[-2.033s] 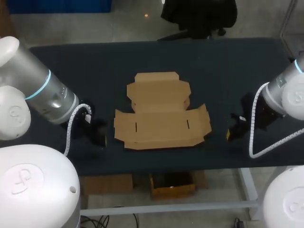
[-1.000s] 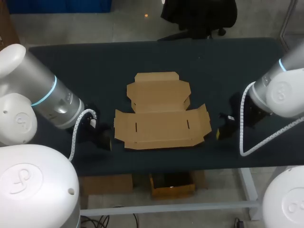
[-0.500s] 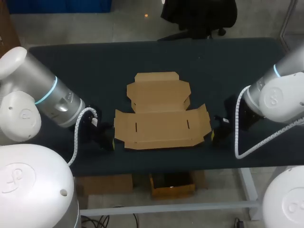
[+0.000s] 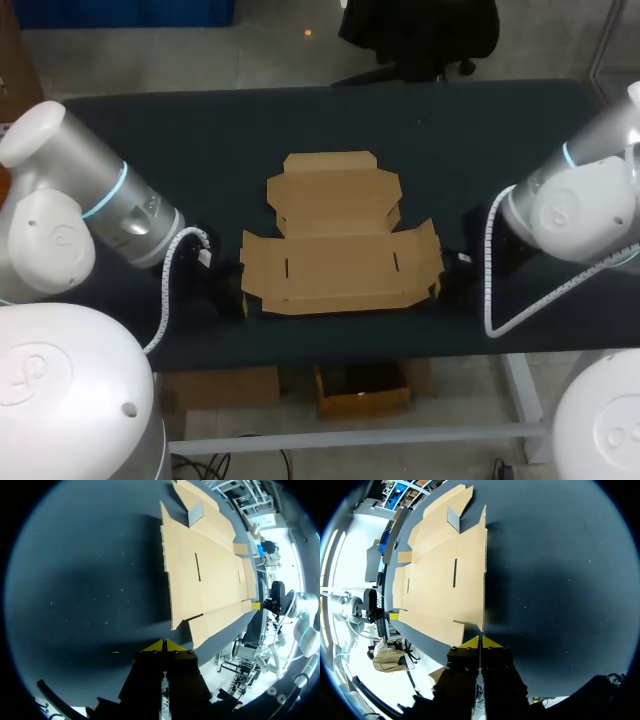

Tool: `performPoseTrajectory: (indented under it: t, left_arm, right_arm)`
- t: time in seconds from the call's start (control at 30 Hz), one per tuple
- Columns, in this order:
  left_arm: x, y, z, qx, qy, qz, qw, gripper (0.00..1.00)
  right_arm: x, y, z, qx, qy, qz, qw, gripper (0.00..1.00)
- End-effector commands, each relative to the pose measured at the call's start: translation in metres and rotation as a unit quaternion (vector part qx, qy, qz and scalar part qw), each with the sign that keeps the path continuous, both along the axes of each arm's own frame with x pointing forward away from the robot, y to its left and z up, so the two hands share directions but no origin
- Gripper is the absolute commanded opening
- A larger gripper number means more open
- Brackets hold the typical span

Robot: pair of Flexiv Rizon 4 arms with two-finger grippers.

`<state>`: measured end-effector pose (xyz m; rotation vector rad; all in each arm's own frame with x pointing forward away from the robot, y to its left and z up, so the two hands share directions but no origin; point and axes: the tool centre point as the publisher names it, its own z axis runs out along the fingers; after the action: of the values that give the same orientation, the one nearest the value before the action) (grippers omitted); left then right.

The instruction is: Assemble the packaging by folding the flat box into shape, placing the metal phone stand inside, and closing the box properly

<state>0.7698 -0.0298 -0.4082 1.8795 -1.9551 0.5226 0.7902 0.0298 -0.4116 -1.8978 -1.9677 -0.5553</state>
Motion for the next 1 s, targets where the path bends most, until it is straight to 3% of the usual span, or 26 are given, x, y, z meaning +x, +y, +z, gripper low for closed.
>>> performPoseTrajectory:
  t: [0.03,1.0]
  left_arm:
    - [0.005,-0.003,-0.006,-0.003,0.005,-0.004,1.0,0.0]
    - [-0.004,-0.013,-0.009,-0.002,0.004,-0.005,1.0,0.0]
  right_arm:
    - [0.005,0.0,-0.007,0.011,0.005,0.004,1.0,0.0]
    - [0.003,0.008,-0.014,0.015,0.003,0.009,1.0,0.0]
